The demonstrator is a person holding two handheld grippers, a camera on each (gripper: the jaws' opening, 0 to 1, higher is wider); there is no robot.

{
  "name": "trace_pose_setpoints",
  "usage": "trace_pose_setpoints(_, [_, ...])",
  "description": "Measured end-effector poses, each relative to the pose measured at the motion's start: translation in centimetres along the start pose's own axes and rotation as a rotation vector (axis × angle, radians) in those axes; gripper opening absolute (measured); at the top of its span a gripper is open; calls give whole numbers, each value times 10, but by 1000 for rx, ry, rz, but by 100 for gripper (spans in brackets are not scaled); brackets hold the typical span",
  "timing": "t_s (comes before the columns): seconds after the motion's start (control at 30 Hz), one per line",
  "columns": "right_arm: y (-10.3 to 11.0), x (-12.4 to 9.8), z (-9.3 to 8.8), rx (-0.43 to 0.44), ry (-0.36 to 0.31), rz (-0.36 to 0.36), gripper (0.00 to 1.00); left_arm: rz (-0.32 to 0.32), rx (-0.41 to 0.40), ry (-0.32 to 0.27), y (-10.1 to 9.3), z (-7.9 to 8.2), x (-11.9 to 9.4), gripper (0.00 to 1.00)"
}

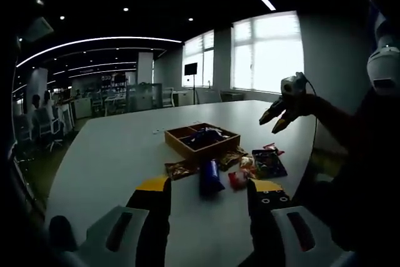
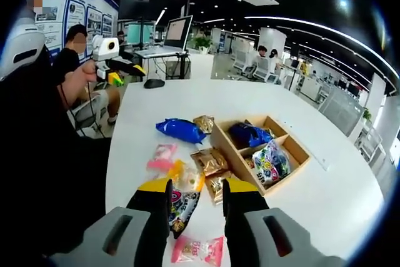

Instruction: Pick up the scattered marshmallows, QQ candies, Oreo cookies, and mixed nuts on the table and sort them into separate containers

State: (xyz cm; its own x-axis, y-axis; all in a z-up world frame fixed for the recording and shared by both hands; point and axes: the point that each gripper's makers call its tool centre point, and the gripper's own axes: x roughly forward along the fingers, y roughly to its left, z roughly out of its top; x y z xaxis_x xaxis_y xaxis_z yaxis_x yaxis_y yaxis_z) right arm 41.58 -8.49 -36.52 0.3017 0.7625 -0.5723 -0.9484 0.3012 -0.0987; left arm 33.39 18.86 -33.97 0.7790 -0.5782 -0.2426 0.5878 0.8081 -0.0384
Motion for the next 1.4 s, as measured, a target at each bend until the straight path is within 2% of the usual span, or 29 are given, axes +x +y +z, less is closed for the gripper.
trace_pose_setpoints(0.73, [-2, 13, -2, -24, 46, 39, 29, -1, -2, 7, 2, -1, 3, 53])
trace_pose_setpoints(1.0, [-3, 19, -7, -25, 65, 55, 29, -1, -8, 12, 2, -4, 3, 53])
trace_pose_setpoints(1.4, [-3, 31, -3, -58, 110, 81, 29, 2, -26, 13, 4, -11, 1, 53])
